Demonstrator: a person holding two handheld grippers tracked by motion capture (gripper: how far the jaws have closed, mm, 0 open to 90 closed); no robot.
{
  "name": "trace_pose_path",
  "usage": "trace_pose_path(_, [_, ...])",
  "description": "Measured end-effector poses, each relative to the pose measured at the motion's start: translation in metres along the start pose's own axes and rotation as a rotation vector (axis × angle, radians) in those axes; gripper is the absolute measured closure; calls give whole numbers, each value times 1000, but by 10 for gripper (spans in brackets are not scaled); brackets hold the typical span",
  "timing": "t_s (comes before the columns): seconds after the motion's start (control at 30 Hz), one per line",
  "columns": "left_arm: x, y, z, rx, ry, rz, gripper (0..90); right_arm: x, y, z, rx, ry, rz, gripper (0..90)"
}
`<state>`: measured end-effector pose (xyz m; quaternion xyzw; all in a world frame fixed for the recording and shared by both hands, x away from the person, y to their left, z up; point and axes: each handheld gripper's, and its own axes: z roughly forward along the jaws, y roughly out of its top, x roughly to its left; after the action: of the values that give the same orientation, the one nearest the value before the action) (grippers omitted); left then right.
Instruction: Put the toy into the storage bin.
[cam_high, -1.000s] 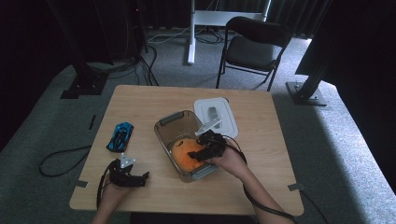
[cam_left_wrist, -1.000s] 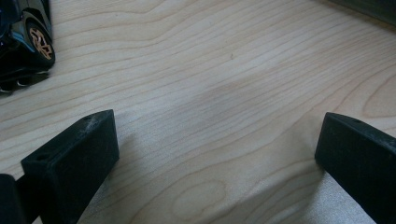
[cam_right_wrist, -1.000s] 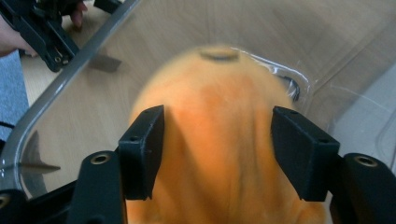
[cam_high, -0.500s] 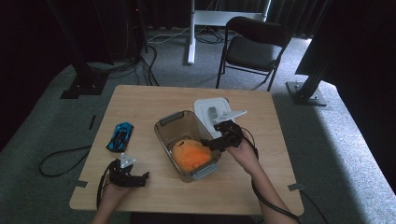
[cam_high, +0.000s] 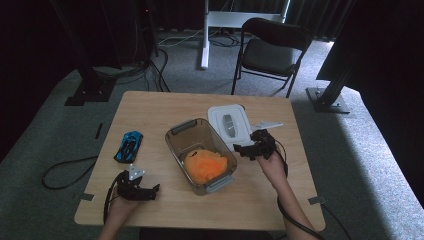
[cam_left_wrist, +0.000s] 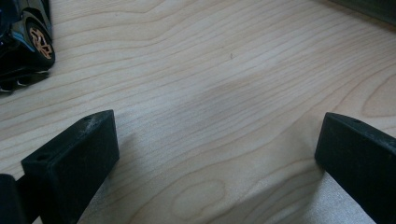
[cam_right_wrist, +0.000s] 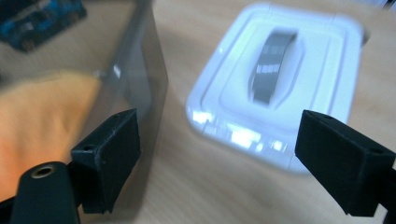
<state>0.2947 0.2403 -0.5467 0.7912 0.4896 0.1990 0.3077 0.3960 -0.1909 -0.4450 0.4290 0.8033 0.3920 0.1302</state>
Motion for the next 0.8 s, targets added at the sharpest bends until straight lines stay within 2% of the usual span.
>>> trace_pose_path(0.07, [0, 0, 0, 0, -7, 7, 1, -1, -11, 8, 24, 8, 5, 137])
trace_pose_path(0.17, [-2, 1, -1, 12, -8, 7, 1, -1, -28, 22, 68, 47, 15, 137])
trace_pose_path(0.23, [-3, 1, -1, 21, -7, 7, 2, -3, -38, 29, 73, 106, 59, 138])
trace_pose_path(0.3, [-3, 1, -1, 21, -11, 3, 2, -3, -46, 32, 80, 101, 69, 138])
trace_pose_path(0.4, [-1, 2, -2, 23, -11, -7, 2, -2, -54, 37, 85, 150, 99, 139])
trace_pose_path(0.53, [0, 3, -3, 36, -11, -21, 2, 5, -56, 39, 94, 161, 82, 147])
trace_pose_path(0.8, [3, 7, -11, 24, -23, -28, 2, 15, -60, 40, 69, 216, 60, 147])
